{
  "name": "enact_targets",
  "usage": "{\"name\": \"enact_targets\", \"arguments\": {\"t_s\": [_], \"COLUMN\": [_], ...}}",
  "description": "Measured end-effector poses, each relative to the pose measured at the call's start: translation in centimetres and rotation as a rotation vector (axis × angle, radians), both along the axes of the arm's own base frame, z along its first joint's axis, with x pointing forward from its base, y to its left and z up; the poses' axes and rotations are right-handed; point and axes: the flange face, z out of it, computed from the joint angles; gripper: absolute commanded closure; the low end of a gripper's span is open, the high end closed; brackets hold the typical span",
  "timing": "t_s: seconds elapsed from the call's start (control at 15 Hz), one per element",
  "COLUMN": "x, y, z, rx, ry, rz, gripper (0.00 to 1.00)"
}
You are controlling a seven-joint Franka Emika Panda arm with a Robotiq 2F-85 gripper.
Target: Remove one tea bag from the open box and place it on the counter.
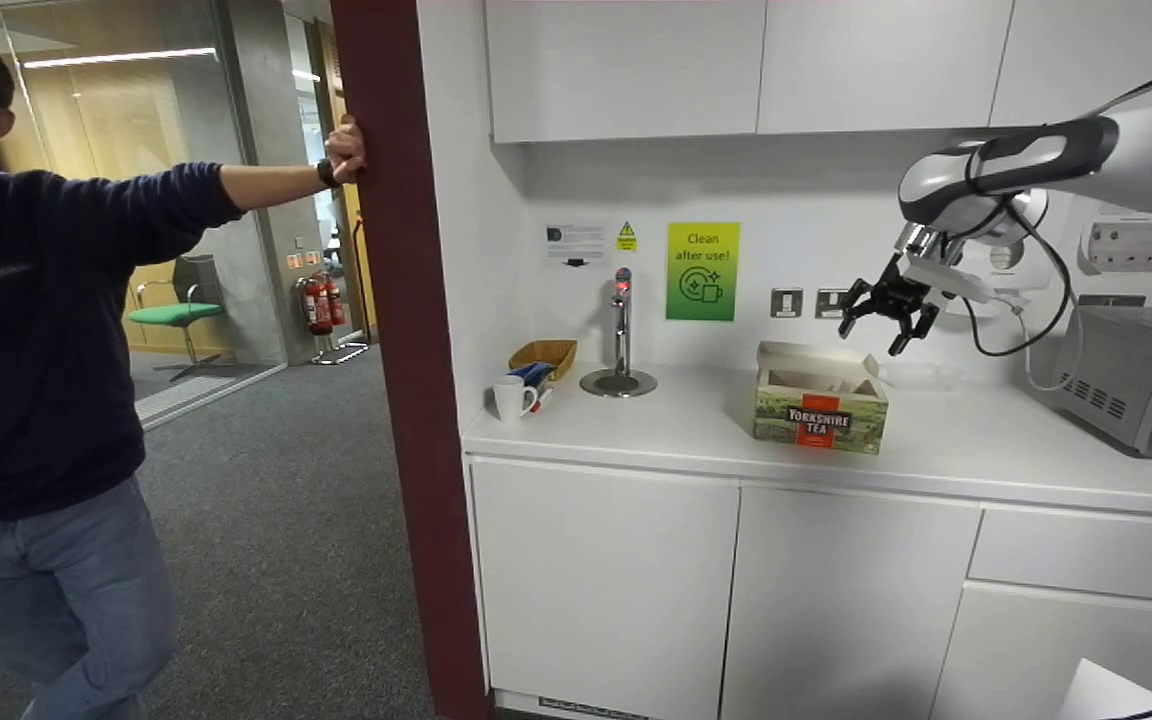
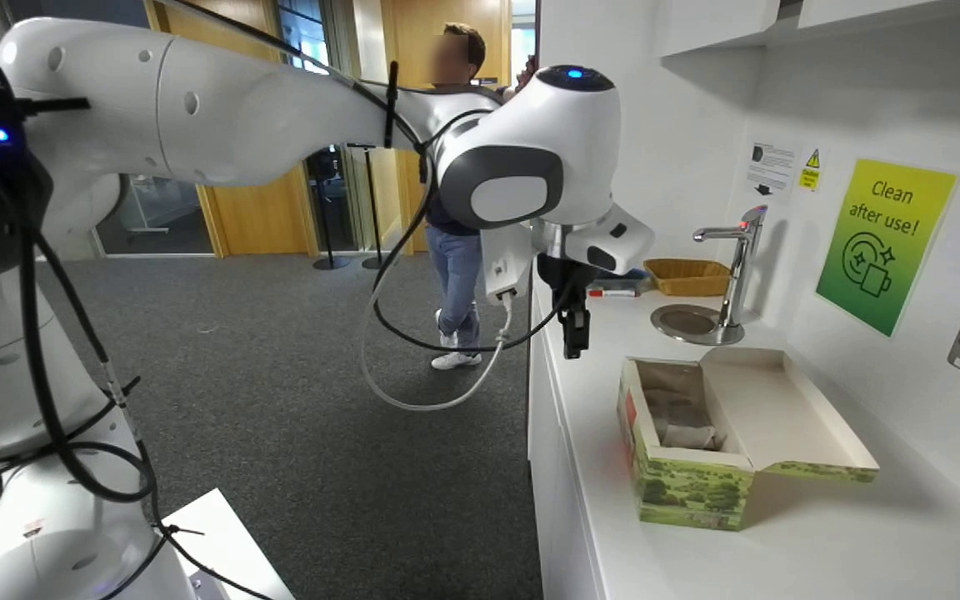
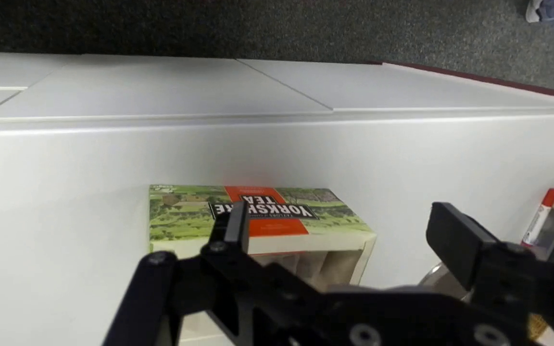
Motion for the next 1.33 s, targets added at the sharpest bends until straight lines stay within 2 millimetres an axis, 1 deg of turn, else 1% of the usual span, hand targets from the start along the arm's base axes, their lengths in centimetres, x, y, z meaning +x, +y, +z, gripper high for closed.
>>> {"name": "enact_targets", "arguments": {"t_s": [0.13, 0.27, 0.6, 0.8, 0.93, 1.07, 1.33], "x": [1.3, 2.4, 4.7, 6.0, 7.0, 7.8, 8.3], "y": [-1.5, -3.2, -7.8, -9.9, -10.6, -10.7, -10.4], "z": [-0.1, -0.9, -4.9, -6.7, -7.2, -7.4, -6.9], "rx": [0.004, -0.004, -0.023, -0.024, -0.026, -0.017, -0.004], "ry": [-0.009, 0.0, 0.058, 0.074, 0.075, 0.086, 0.098], "rz": [-0.026, -0.049, -0.103, -0.123, -0.123, -0.107, -0.09], "gripper": [0.0, 0.0, 0.0, 0.0, 0.0, 0.0, 0.0]}}
